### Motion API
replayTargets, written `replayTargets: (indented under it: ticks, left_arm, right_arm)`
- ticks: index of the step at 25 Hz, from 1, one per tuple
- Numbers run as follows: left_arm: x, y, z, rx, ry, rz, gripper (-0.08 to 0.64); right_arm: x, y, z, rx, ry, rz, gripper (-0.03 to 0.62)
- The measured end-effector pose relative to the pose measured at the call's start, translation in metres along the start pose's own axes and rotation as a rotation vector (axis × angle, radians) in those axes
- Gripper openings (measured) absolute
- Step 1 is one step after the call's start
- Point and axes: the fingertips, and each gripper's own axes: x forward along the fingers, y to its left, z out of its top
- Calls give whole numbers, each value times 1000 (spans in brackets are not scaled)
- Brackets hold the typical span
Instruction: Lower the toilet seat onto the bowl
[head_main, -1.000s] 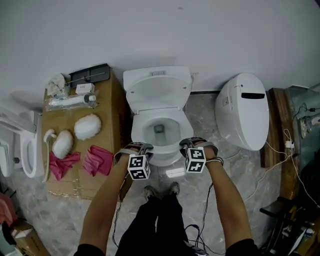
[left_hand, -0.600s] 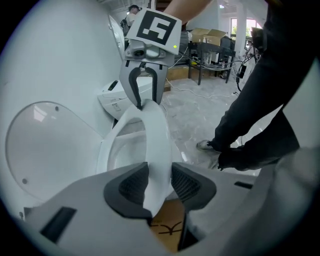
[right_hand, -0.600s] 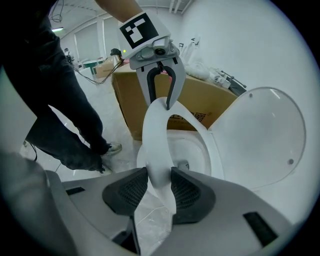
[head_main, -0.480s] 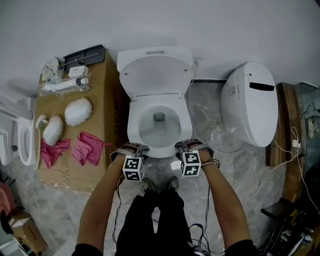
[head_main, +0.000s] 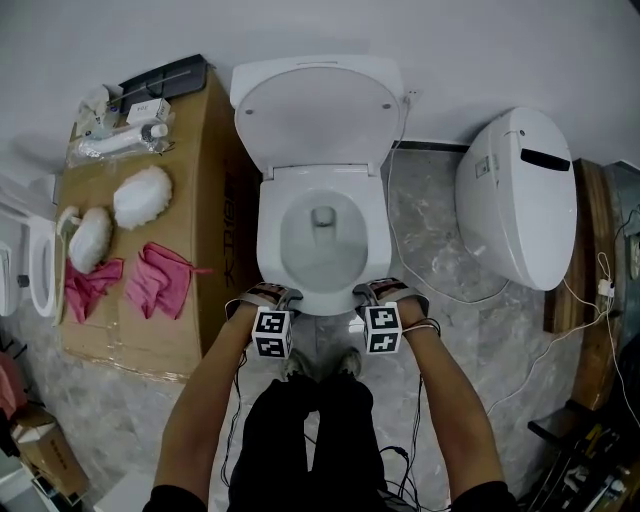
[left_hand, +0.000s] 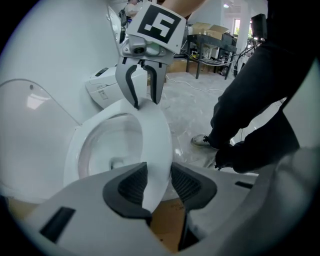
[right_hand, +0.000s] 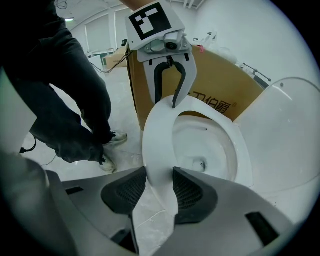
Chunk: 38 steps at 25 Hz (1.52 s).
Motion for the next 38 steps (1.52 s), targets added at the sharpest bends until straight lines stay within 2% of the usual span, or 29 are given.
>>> replayTargets:
  ticks: [9, 13, 16, 19, 22, 26, 29, 32, 35, 38]
  left_arm:
    - [56, -20, -19, -81, -14, -58, 153]
    - [73, -14, -26, -79, -11, -37, 138]
    - [84, -18, -26, -134, -35, -48, 42]
    - [86, -18, -27, -192, -67, -84, 40]
    - [86, -17, -26, -207, -78, -101, 40]
    - [81, -15, -26, -265, -82, -68, 40]
    - [64, -16, -20, -334, -97, -35, 40]
    - [31, -15, -11, -364, -107, -2, 40]
    - [-23, -6, 5, -447, -139, 86, 33]
    - [-102, 9, 30, -605, -215, 226, 14]
  right_arm:
    - [56, 18, -14, 7, 4, 47, 187]
    - [76, 19, -19, 37, 13, 88, 186]
    - [84, 21, -20, 43, 21, 133, 185]
    - [85, 19, -19, 30, 18, 153, 189]
    - [85, 19, -20, 34, 22, 154, 192]
    - [84, 19, -20, 64, 60, 154, 198]
    - [72, 20, -17, 147, 71, 148, 201]
    - [39, 12, -4, 271, 41, 105, 197]
    - [-16, -2, 19, 492, -13, 25, 150]
    - [-93, -20, 46, 778, -129, -101, 65]
